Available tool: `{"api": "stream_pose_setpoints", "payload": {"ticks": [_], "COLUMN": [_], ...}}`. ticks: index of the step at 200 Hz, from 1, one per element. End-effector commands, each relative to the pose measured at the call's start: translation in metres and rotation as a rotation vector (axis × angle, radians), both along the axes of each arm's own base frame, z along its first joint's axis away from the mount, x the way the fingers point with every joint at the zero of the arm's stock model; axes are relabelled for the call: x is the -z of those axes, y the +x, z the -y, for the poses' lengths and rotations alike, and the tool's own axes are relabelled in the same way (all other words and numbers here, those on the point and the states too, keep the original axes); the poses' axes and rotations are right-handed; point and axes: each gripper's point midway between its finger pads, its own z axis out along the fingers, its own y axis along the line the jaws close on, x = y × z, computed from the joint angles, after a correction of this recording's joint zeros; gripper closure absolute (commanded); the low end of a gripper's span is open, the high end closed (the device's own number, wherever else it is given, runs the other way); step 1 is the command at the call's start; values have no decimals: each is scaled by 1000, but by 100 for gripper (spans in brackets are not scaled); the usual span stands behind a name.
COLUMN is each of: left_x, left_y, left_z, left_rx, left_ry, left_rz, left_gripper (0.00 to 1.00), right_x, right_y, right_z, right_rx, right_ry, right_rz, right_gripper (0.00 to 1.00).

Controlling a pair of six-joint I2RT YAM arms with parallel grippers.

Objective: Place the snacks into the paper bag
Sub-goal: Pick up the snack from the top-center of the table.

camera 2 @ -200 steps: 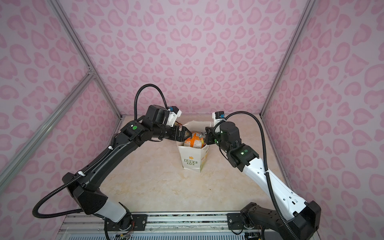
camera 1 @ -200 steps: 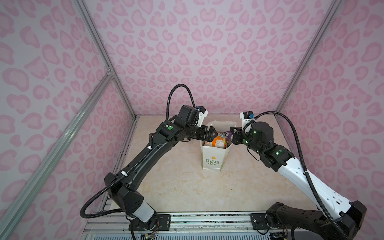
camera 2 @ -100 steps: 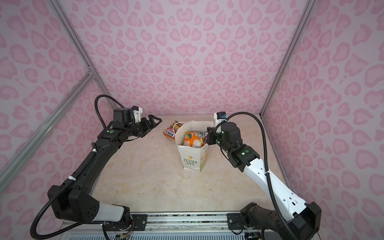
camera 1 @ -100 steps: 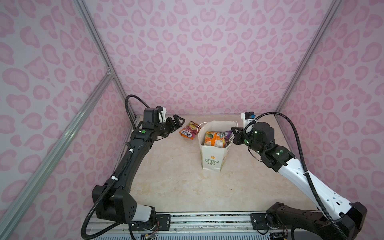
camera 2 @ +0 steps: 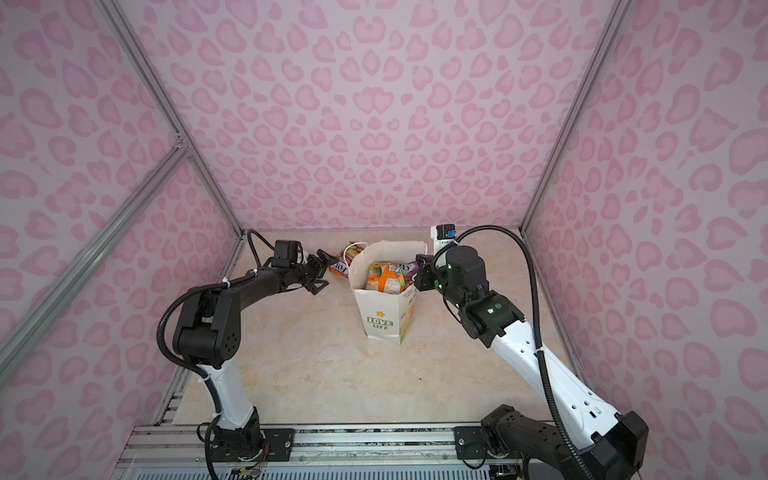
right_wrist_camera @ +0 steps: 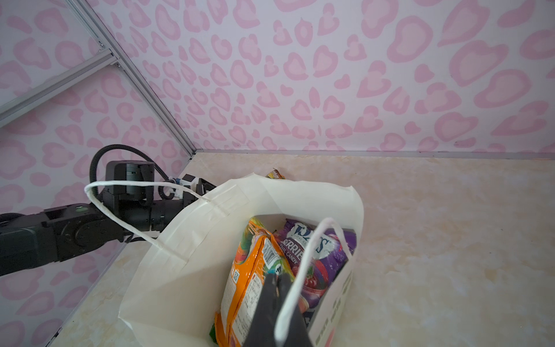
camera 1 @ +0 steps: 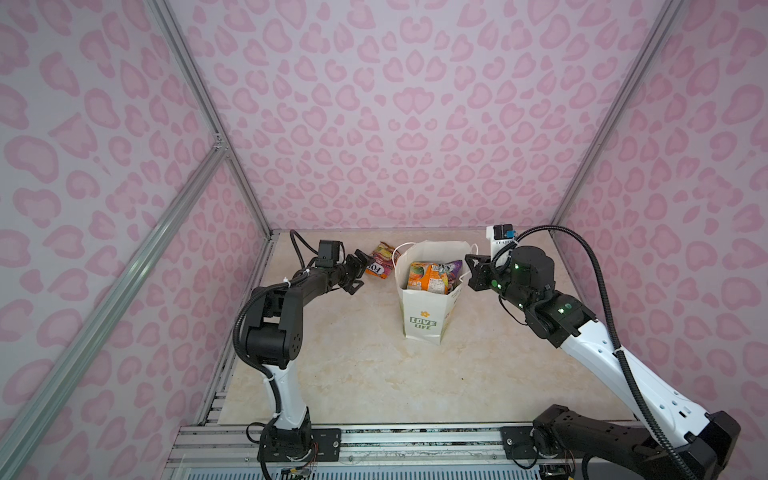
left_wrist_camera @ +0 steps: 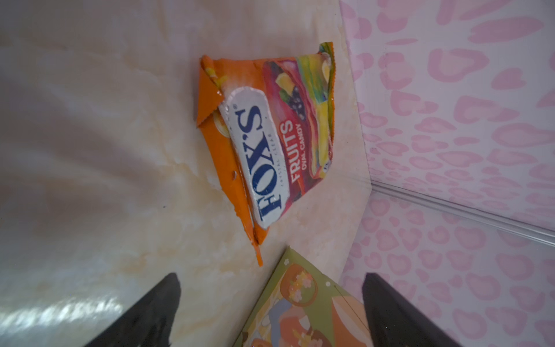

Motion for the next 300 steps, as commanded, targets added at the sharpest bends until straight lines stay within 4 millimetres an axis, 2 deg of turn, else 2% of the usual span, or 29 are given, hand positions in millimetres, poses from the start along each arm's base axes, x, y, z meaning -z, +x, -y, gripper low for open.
{"api": "stream_pose_setpoints", "payload": {"ticks": [1,6,41,63,118,162,181,191,194,203,215,266,300], "left_x": [-6,-8,26,32,41,51,52,48,47,40,30,-34,-70], "left_y": [24,30,42,50,54,60,61,61,62,62,62,50,35], "left_z": [9,10,11,20,25,30,31,32,31,33,34,29,14], "left_rx": [-36,-42,-92,-75,-86,-101,-106,-102,-102,-94,-84,-53,-70], "left_ry": [-60,-61,-72,-99,-108,-145,-161,-169,-170,-177,-181,-157,-121], "left_rz": [67,95,76,111,126,113,120,131,133,148,169,277,326], "left_gripper": [4,4,7,10,20,42,57,63,68,75,81,89,90], "right_x": [1,0,3,3,4,3,4,4,4,4,4,5,3], "right_y": [-1,-1,0,0,1,2,1,1,1,1,1,0,0], "right_z": [1,1,1,2,1,1,1,1,1,1,1,1,2], "right_rx": [1,0,-2,0,-2,-3,-1,-2,-2,-4,-2,-5,-5], "right_ry": [-2,-1,-1,-1,3,6,5,5,5,6,5,5,7], "right_rz": [1,2,-4,-4,-6,-6,-7,-7,-7,-7,-8,-8,-6], "right_gripper": [100,100,100,100,100,100,100,100,100,100,100,100,100]}}
